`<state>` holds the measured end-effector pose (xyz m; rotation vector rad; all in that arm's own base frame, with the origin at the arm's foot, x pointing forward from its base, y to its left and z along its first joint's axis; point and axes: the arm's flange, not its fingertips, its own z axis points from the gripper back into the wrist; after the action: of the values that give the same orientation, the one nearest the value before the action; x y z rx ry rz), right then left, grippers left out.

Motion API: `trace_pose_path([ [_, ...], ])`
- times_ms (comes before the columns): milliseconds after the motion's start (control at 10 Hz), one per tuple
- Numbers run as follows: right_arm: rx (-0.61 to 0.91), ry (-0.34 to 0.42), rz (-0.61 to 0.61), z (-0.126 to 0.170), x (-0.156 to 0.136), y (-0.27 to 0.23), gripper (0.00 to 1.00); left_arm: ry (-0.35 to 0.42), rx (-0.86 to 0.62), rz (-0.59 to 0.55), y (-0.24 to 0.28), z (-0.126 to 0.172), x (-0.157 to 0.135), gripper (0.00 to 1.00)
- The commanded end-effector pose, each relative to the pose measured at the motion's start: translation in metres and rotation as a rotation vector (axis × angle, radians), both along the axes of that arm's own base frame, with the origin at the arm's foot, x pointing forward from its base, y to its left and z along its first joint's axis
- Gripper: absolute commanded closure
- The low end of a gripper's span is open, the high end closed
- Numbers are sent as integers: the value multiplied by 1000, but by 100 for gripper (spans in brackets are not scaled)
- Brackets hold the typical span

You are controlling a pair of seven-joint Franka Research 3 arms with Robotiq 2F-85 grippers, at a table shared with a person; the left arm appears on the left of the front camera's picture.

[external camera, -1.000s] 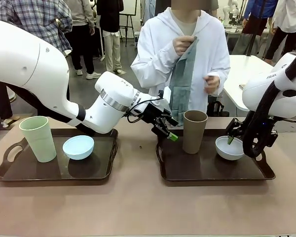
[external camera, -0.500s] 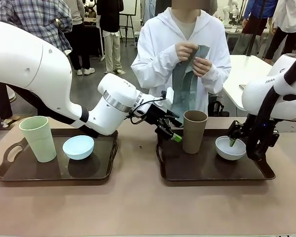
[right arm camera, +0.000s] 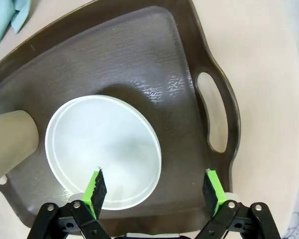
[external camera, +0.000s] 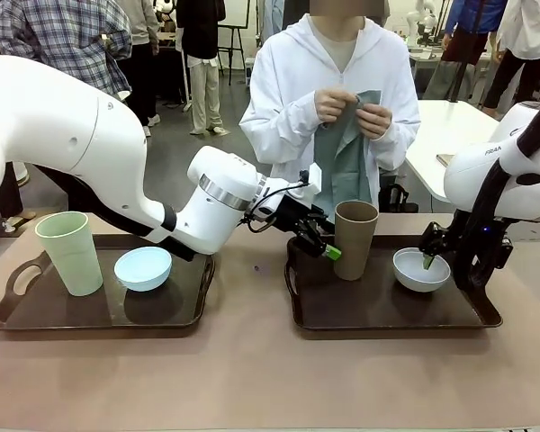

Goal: Set up a tray with a mat and arrange the tableware.
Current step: Pick up the Picnic Bowl and Reusable plastic cup from the Handle tray in front of the human's position and hold them in the air.

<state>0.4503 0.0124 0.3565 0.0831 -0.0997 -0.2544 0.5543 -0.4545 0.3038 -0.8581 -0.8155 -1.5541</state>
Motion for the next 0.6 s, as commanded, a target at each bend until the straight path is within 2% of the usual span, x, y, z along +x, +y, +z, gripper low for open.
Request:
trace_pose_path([
  [0,10,-4,27,-6,12,-4,0,-32,-71,-12,-5,-5,2,0],
  [500,43,1,37,-16,24,-4,0,-14,-82,-42,-19,-18,5,0],
])
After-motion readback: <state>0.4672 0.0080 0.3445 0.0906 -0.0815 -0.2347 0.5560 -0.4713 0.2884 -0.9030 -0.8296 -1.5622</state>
